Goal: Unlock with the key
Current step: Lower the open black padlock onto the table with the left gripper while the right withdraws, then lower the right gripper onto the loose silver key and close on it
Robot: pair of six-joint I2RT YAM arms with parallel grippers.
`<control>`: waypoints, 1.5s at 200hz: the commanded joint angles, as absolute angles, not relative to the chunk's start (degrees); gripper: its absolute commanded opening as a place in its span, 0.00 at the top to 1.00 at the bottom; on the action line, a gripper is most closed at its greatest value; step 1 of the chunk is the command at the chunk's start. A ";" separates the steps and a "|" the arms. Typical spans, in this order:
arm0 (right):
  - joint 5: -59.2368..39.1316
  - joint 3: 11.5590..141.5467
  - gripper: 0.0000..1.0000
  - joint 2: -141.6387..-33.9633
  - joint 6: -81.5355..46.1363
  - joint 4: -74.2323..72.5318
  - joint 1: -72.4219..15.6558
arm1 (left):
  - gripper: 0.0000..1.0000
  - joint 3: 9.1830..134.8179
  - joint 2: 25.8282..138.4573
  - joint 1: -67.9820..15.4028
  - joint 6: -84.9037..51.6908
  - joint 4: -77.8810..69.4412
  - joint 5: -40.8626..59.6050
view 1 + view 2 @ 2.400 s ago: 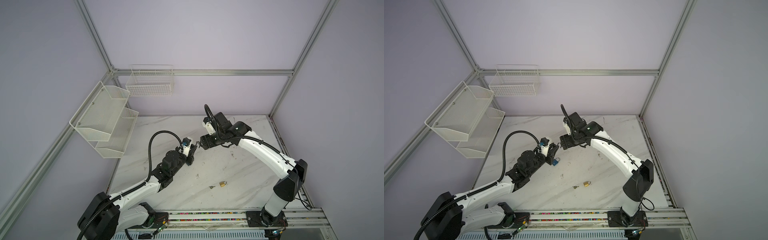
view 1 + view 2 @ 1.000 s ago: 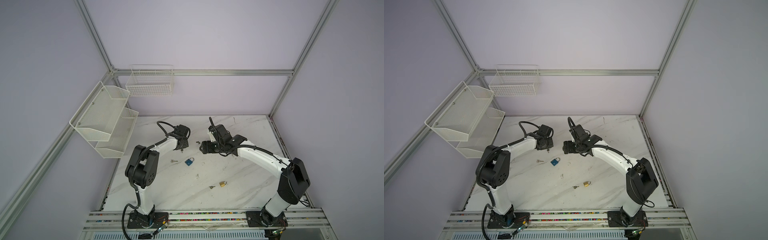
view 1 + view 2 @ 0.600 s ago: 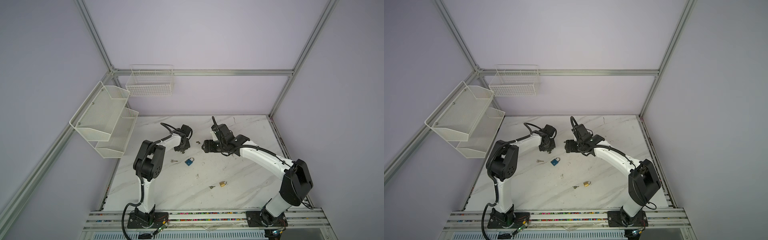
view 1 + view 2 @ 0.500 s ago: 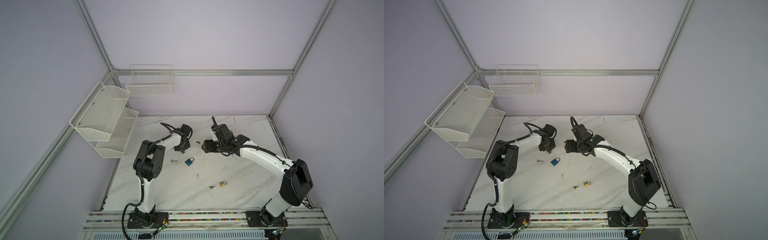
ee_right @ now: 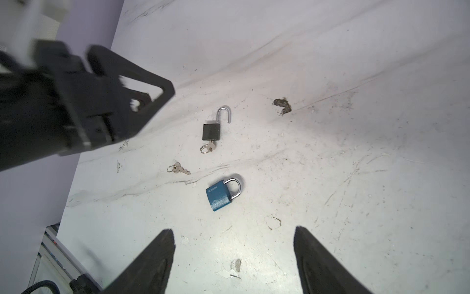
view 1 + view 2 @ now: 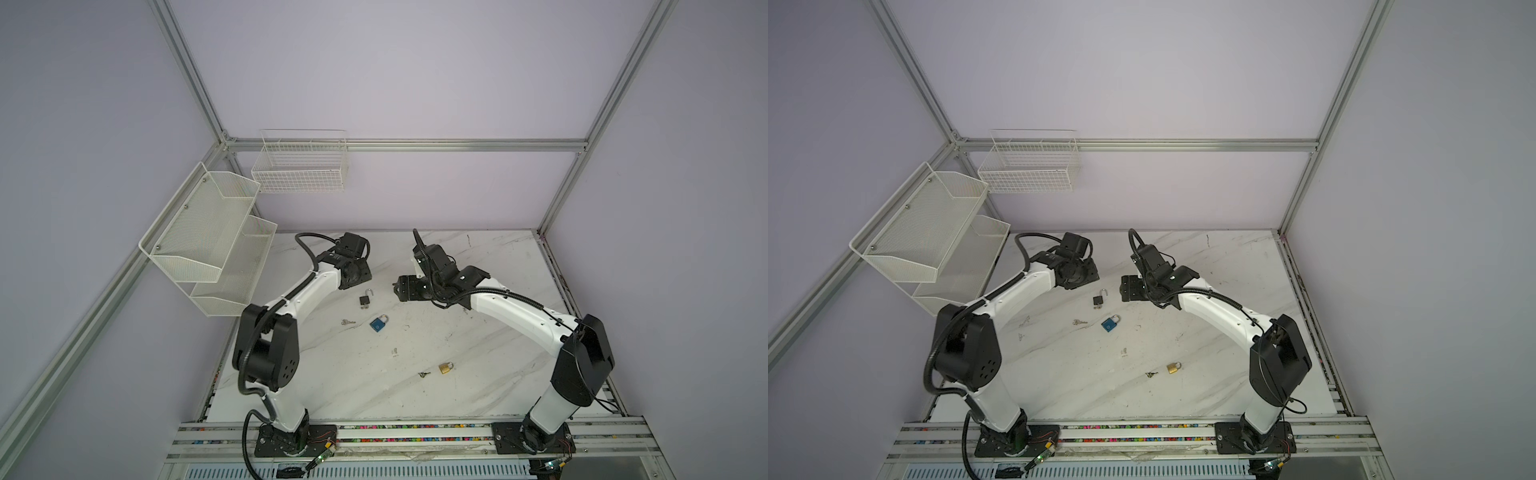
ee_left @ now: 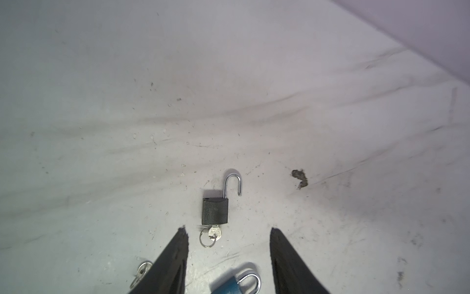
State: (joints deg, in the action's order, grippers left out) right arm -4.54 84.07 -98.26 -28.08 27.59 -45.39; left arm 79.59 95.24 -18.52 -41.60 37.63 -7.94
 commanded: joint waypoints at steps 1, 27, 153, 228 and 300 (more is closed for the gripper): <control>-0.41 86.58 0.24 -102.37 -31.58 26.85 -50.16 | 0.48 71.61 85.50 -14.94 -42.80 36.88 -5.32; 2.39 89.43 0.26 -107.77 -34.60 24.48 -54.29 | 0.47 64.03 73.71 -10.33 -42.98 36.75 -4.09; 15.21 118.61 0.47 -137.59 -41.18 31.07 -63.88 | 0.47 52.76 54.27 -1.28 -45.59 41.85 -5.39; 18.02 124.62 0.59 -144.42 -41.05 33.35 -64.69 | 0.47 51.29 52.77 2.09 -45.52 41.84 -5.54; 20.29 130.98 0.62 -149.51 -39.01 36.96 -64.86 | 0.47 50.14 52.56 3.34 -45.70 40.88 -4.07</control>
State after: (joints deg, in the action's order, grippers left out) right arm 17.98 128.60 -147.39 -39.77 33.23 -64.47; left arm 52.49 53.43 2.79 -45.06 42.46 -4.84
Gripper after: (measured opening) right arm 0.388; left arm 0.534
